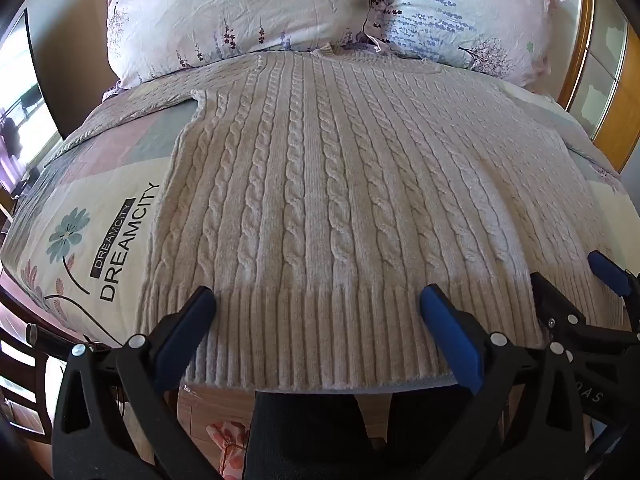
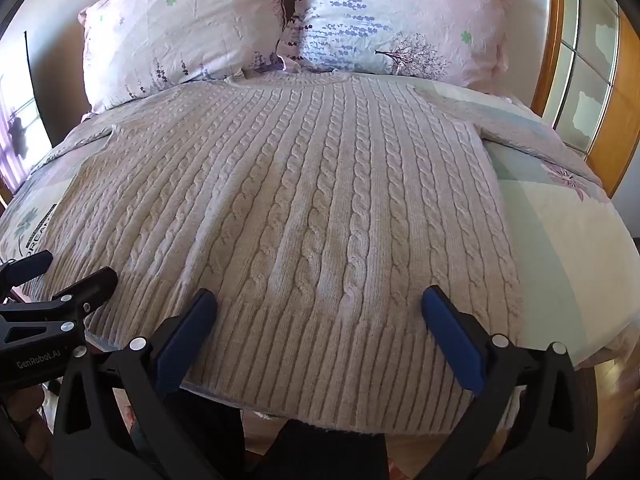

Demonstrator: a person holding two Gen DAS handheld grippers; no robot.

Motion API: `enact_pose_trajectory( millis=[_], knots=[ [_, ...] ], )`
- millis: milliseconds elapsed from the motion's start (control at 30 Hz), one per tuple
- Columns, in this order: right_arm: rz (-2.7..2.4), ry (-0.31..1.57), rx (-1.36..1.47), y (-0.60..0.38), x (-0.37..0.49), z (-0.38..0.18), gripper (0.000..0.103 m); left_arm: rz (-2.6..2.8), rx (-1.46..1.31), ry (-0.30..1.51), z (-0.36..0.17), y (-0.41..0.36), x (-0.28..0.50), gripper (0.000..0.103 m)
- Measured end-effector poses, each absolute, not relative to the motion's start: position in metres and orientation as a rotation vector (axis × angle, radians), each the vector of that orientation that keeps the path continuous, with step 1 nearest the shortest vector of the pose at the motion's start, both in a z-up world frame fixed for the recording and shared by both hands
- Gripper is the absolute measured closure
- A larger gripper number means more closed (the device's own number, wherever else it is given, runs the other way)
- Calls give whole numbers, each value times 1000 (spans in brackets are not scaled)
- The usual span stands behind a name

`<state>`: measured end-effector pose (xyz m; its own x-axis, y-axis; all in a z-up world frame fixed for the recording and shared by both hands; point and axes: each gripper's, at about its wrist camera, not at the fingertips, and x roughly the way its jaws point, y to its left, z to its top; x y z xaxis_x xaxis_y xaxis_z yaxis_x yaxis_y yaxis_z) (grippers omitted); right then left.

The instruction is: Fold small clothes

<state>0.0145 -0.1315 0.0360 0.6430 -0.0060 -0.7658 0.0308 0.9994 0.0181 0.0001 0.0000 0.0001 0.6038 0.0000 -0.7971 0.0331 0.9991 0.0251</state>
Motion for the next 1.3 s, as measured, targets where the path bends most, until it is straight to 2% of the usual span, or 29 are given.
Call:
enact_pose_trajectory(
  millis=[1300],
  knots=[
    [-21,876,29,-132,14,36,1,-19,40,909,1,0,0,2]
  ],
)
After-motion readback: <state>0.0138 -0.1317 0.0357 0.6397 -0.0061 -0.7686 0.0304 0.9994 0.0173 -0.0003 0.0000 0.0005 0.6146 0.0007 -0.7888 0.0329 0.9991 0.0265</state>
